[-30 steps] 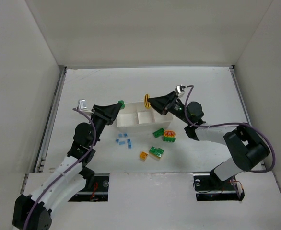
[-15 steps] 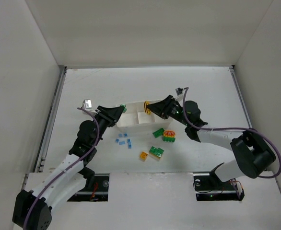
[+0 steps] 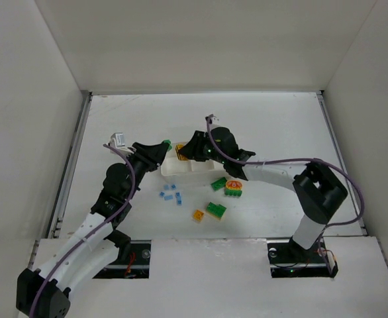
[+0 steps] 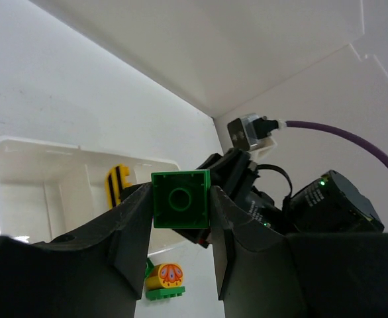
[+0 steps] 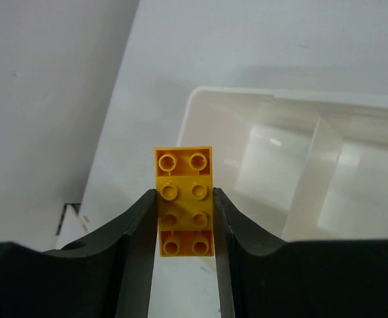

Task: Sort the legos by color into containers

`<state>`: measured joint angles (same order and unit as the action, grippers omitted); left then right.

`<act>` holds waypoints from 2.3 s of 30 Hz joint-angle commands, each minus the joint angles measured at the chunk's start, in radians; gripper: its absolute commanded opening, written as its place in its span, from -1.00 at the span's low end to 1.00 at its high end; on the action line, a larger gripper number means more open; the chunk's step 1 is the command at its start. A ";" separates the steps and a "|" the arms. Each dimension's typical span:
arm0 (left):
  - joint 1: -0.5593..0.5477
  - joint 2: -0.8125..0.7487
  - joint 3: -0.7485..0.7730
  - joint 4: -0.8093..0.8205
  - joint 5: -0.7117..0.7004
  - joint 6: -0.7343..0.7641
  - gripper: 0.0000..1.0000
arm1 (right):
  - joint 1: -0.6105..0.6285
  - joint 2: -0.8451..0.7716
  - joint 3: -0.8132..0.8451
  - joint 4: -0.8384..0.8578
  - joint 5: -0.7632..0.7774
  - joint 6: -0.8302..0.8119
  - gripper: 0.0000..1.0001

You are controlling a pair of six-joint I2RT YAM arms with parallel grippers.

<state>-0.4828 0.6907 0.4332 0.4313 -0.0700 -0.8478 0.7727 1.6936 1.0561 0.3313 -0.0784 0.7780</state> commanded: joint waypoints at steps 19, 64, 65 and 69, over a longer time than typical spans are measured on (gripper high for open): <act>-0.196 0.400 0.215 0.024 -0.116 0.186 -0.76 | -0.098 -0.286 -0.221 0.024 0.176 -0.016 -0.36; -0.282 0.474 0.317 -0.330 -0.336 0.306 -0.25 | 0.358 -0.416 -0.314 -0.347 0.356 -0.299 -0.13; -0.267 0.443 0.288 -0.335 -0.338 0.296 -0.26 | 0.371 -0.370 -0.282 -0.328 0.362 -0.295 -0.14; -0.207 0.319 0.197 -0.410 -0.337 0.240 -0.31 | 0.402 -0.185 -0.157 -0.296 0.408 -0.270 -0.14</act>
<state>-0.7197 1.0882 0.6697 0.0669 -0.3969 -0.5529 1.1564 1.4284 0.8124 -0.0303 0.2951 0.5003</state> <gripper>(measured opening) 0.349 0.428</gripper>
